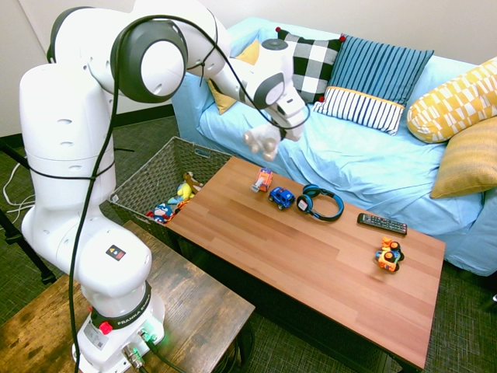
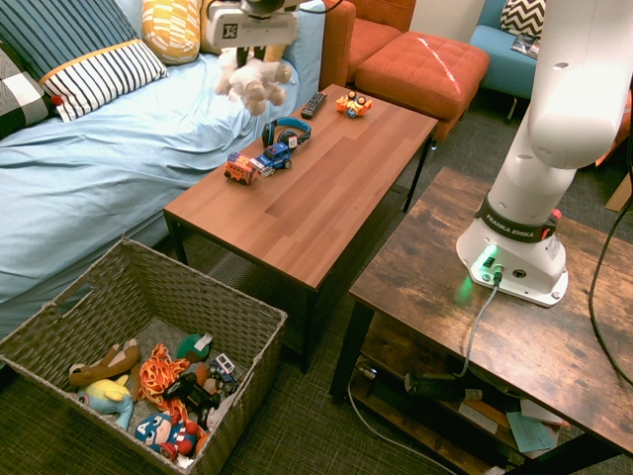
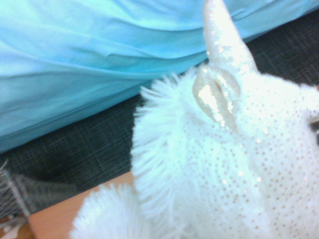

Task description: Put the stuffed toy in the basket

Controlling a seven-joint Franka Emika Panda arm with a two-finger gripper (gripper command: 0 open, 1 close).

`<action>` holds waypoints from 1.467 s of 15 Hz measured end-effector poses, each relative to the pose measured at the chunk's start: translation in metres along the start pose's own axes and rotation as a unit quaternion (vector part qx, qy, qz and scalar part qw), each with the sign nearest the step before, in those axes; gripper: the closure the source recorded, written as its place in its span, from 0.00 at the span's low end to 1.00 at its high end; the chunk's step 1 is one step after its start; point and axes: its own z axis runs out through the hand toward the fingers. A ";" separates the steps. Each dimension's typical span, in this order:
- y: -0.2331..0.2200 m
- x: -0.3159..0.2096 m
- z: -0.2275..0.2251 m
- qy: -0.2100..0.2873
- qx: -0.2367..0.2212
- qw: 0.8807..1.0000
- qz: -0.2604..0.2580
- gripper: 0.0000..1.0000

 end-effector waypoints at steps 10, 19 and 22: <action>-0.102 -0.253 0.077 0.013 -0.040 0.990 -0.135 1.00; -0.094 -0.425 0.212 -0.027 -0.072 0.992 -0.104 0.00; -0.102 -0.435 0.214 -0.027 -0.080 0.990 -0.114 0.00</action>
